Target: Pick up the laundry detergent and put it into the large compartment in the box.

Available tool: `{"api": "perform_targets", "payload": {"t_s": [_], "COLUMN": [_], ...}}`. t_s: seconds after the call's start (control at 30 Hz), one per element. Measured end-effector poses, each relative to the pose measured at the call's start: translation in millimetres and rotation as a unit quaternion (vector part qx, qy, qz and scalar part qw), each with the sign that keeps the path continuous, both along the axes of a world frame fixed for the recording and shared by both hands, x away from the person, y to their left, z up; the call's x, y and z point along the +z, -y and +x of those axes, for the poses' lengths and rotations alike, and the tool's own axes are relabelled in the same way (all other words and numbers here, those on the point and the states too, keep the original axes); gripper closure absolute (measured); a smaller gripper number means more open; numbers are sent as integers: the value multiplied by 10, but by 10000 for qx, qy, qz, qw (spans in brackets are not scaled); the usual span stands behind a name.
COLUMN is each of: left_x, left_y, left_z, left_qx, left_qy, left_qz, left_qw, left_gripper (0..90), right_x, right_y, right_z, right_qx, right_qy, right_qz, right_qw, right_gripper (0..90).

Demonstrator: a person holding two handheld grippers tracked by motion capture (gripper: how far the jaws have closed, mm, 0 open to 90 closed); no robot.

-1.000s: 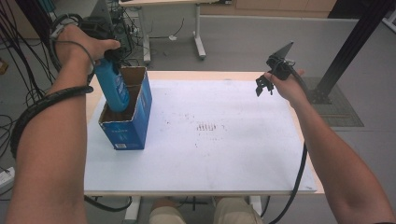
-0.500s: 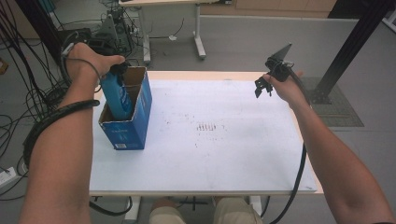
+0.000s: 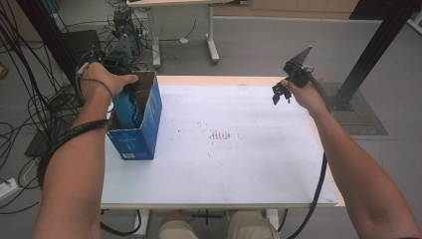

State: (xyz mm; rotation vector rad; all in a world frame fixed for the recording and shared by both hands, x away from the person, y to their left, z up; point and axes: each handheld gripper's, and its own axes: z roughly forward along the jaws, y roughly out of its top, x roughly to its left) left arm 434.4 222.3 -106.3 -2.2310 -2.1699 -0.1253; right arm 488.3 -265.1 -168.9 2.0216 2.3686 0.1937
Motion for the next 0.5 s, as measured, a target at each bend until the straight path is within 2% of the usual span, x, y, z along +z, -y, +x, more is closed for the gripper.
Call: {"api": "perform_targets", "payload": {"t_s": [0.1,0.13,0.37,0.5], "left_x": [-86,-143,-308,-360], "left_y": [10,17,55,54], "left_z": [-27,-19,-11,-6], "left_qx": [-23,-42,-125,-163], "left_qy": [62,23,-13,-38], "left_qz": [5,13,9,-11], "left_qw": [10000,10000,9999,9999], "left_gripper": [377,377,377,377], "right_x": [-6,-6,-12,-15], "right_y": [-20,-29,-43,-37], "right_z": [5,6,7,12], "right_qx": [22,25,43,41], "right_qy": [-8,-11,-10,-19], "right_qz": [-8,-16,-28,-26], "right_qw": [10000,10000,10000,10000], "right_gripper": [68,68,68,69]}}
